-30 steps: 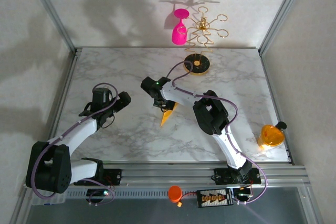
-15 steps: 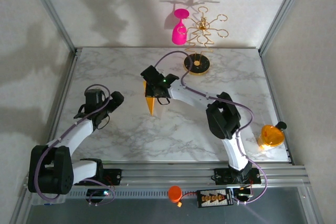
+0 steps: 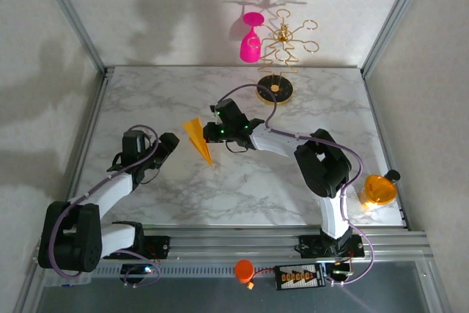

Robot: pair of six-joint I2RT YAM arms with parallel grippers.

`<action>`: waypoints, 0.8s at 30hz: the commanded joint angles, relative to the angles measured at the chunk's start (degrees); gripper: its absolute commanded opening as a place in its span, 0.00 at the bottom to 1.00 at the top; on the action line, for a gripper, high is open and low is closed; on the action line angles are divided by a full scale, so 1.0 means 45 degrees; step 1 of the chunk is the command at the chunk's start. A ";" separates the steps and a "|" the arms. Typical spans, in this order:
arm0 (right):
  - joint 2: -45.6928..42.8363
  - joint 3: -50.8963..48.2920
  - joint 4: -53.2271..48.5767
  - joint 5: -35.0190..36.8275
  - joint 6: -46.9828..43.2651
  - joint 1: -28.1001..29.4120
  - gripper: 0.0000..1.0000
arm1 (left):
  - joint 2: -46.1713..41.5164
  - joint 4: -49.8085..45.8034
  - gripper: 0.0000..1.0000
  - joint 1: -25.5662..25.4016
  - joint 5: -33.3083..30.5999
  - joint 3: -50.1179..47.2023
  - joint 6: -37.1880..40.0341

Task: Fold a paper plane with a square sheet of paper (pick it up from the middle)
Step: Turn over a paper plane at the center of the table.

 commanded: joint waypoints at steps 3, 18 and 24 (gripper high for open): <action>-0.0026 -0.0278 0.1085 -0.0939 -0.0313 -0.0142 0.00 | 0.0632 0.1263 0.61 -0.1072 0.0524 0.0020 -0.0936; -0.0178 -0.0760 0.1308 -0.1349 -0.0176 -0.0274 0.00 | 0.1647 0.2066 0.34 -0.1803 0.0065 0.0645 -0.1128; -0.0220 -0.0797 0.1330 -0.1472 -0.0120 -0.0313 0.00 | 0.1945 0.2088 0.25 -0.1803 0.0094 0.0822 -0.0953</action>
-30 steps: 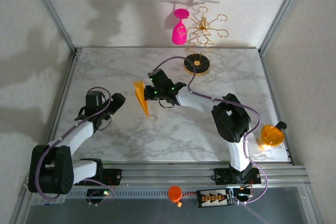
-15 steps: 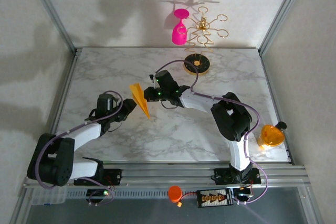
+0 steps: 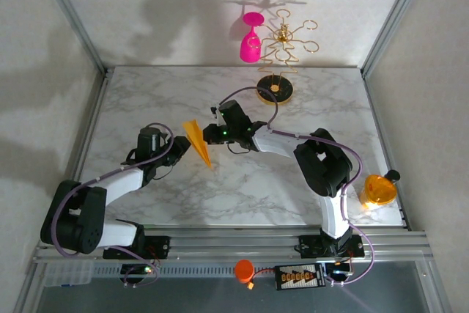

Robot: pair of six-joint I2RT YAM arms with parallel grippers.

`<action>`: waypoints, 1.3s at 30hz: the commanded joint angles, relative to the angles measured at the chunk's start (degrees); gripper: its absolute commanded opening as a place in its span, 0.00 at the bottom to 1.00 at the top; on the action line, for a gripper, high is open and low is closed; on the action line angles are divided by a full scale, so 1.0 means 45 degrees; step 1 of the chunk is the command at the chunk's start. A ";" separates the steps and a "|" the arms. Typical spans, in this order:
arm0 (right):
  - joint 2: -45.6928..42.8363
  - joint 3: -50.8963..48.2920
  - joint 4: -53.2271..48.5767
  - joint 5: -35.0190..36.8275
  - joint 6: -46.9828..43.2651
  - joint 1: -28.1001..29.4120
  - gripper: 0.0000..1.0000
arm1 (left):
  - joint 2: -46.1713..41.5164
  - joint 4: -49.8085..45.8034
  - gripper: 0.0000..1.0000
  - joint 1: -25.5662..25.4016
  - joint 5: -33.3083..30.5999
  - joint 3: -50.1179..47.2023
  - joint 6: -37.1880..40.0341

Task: Fold a paper plane with a square sheet of paper (pick it up from the middle)
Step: Turn over a paper plane at the center of the table.

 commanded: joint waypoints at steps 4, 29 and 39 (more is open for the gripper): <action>-0.0238 -0.0091 0.0324 -0.0398 0.0009 -0.0091 0.00 | 0.0519 0.0430 0.25 -0.0108 -0.0081 0.0558 0.0291; -0.0193 -0.0841 0.0232 -0.0628 0.0443 -0.0520 0.04 | 0.2370 0.1040 0.00 -0.0211 0.0234 0.1329 0.1230; 0.0536 -0.0124 -0.1033 -0.0139 0.0337 -0.0764 0.23 | 0.3022 0.0336 0.00 -0.0469 0.0485 0.1852 0.2178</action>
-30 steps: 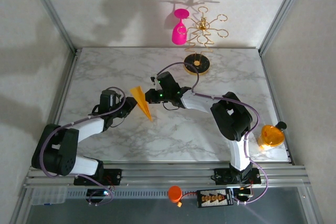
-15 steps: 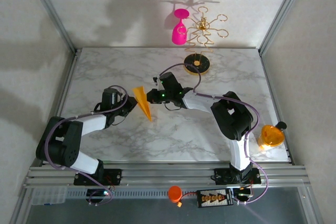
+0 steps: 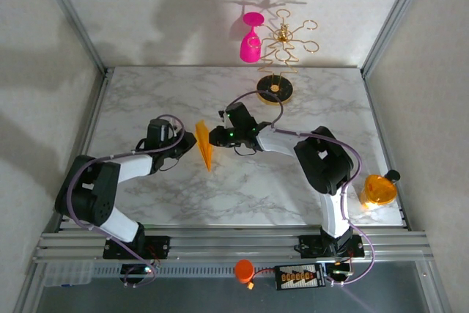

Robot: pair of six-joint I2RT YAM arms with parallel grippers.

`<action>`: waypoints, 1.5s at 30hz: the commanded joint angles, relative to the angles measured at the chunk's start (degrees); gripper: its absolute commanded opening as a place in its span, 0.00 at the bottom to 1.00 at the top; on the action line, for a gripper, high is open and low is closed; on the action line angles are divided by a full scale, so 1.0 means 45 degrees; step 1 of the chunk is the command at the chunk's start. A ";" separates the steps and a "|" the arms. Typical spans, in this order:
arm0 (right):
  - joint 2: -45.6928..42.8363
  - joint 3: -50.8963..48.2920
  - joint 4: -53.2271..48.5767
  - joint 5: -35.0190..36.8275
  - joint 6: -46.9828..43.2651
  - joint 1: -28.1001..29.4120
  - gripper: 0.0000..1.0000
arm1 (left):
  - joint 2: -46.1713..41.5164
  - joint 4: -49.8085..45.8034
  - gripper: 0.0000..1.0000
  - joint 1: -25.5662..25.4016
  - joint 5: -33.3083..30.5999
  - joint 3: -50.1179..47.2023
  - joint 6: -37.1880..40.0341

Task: Fold a paper plane with a square sheet of paper (pick it up from the middle)
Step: Turn over a paper plane at the center of the table.

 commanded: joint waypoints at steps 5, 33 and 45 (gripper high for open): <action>0.0691 0.0723 -0.0869 0.0087 -0.0180 -0.0158 0.27 | 0.0614 -0.0123 0.00 -0.0171 0.0485 0.0229 0.0531; 0.1019 0.1044 -0.1424 0.0006 -0.0205 -0.0471 0.01 | 0.0697 -0.0095 0.00 -0.0086 -0.0228 0.0009 0.0214; 0.0542 -0.0486 -0.0308 -0.0151 0.0840 -0.0514 0.00 | 0.0619 0.0477 0.00 -0.0100 -0.0797 -0.0892 -0.1055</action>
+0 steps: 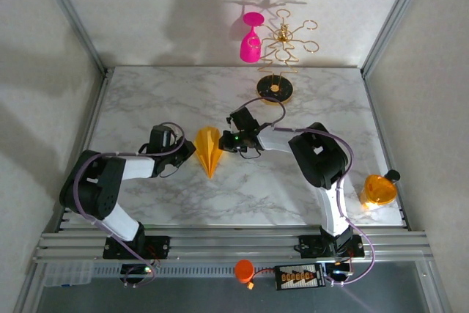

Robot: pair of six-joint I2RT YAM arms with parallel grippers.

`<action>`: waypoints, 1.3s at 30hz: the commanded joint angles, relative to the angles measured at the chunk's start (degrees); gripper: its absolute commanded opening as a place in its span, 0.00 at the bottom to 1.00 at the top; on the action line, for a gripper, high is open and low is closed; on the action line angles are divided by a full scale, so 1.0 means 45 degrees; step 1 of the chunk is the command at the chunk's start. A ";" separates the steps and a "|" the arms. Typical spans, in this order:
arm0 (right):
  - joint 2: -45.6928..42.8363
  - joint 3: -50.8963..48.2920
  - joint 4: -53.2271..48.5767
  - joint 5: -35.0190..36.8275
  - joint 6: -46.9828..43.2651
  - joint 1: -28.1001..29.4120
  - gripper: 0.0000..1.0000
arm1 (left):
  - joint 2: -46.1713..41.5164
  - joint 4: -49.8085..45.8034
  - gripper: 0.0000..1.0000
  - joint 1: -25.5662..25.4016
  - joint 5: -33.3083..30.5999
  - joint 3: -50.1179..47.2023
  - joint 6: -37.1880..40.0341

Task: Fold a paper plane with a square sheet of paper (pick it up from the middle)
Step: Turn over a paper plane at the center of the table.

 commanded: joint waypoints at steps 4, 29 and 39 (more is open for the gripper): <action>-0.0438 -0.0444 0.0424 0.0044 0.0545 -0.0316 0.00 | -0.0016 0.0493 0.00 -0.0046 -0.0594 -0.0444 -0.0567; -0.0405 -0.0668 0.0702 -0.0747 0.0672 -0.0443 0.00 | -0.0542 -0.0567 0.13 -0.0056 -0.0229 0.0259 -0.0275; -0.0304 -0.0093 0.0094 -0.0497 0.0055 -0.0317 0.01 | -0.2510 -0.2125 0.30 -0.0366 -0.0119 0.0323 0.0376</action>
